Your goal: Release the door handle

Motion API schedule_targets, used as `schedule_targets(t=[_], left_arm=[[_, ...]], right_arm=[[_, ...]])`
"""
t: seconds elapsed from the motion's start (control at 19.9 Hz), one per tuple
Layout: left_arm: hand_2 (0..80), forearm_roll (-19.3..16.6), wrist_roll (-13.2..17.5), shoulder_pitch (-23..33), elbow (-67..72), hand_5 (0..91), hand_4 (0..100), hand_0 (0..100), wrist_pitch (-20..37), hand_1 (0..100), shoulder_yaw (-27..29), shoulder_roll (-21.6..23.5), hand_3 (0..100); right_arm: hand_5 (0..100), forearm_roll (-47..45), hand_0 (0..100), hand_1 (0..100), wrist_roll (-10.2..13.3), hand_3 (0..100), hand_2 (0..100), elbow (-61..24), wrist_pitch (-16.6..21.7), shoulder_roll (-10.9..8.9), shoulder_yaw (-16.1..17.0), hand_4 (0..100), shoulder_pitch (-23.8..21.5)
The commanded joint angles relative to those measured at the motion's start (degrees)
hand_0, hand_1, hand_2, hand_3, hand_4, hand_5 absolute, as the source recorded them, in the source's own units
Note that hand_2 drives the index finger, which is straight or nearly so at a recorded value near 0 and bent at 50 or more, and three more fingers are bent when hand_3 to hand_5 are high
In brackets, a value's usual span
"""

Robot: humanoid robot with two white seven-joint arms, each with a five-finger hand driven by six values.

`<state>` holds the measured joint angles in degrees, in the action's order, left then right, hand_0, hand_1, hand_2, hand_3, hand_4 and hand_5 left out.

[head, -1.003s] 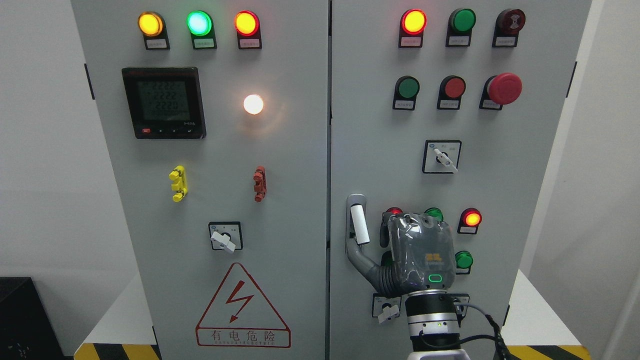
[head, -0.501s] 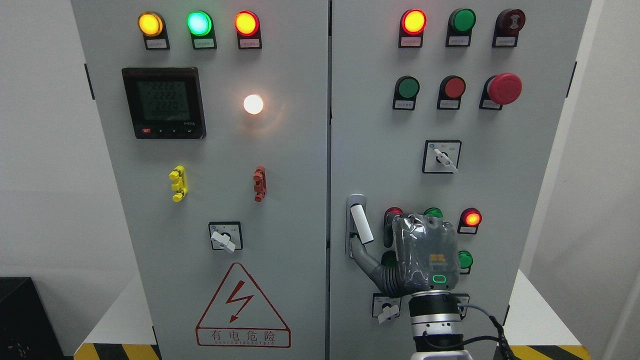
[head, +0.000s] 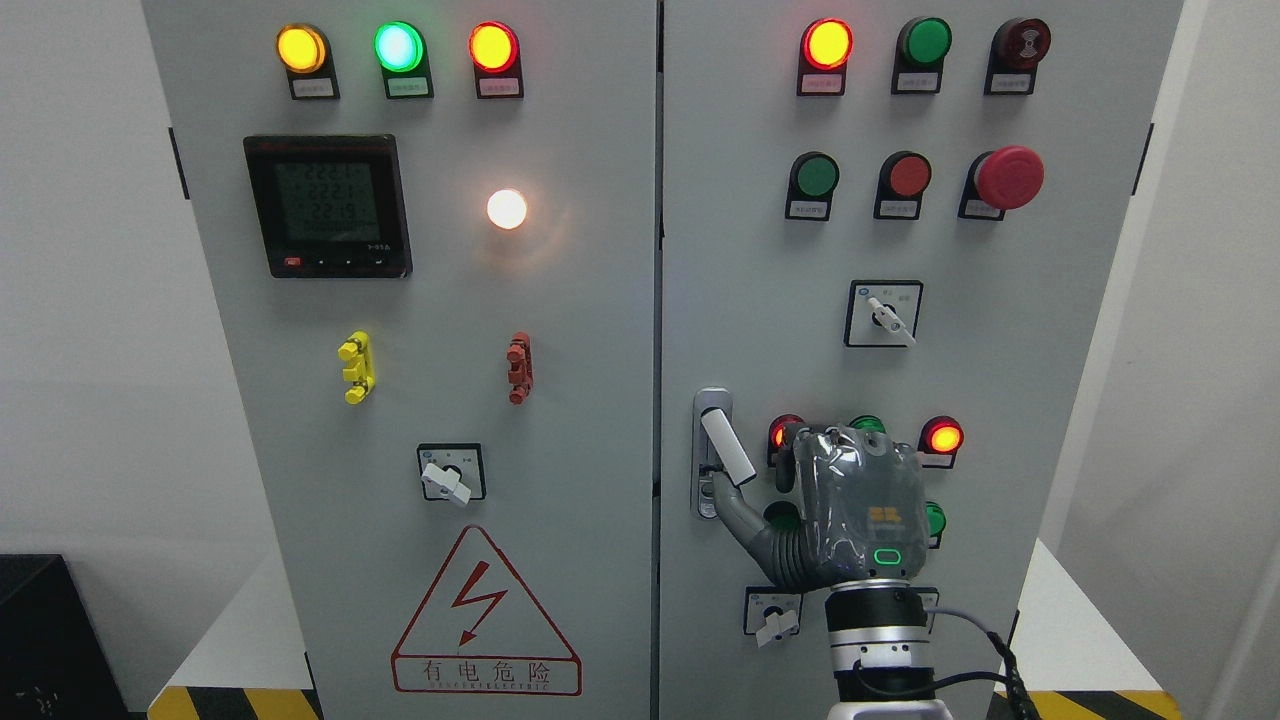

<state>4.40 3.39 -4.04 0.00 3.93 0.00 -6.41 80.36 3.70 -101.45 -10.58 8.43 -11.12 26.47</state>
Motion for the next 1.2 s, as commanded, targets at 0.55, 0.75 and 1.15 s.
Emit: schedule_targets(t=[0.55,0.75,1.15], left_arm=[[2.4,0.0,0.0,0.0,-0.9,0.0,1,0,0.0,0,-1.1,0.0,9],[2.4,0.0,0.0,0.0,-1.0,0.0,1,0,0.0,0,-1.1,0.0,9],[2.2,0.0,0.0,0.0,-0.9,0.0,1,0,0.0,0,-1.1,0.0,9]], right_arm=[[95,0.1,31,45,0.4,100,82,-0.9,0.0,0.01,1.8,100,0.1],[95,0.2,31,45,0.5,100,82,-1.3,0.0,-0.08,1.8,100,0.2],[95,0.2,32,45,0.5,100,82,-1.7,0.0,-0.08,2.2,100,0.3]])
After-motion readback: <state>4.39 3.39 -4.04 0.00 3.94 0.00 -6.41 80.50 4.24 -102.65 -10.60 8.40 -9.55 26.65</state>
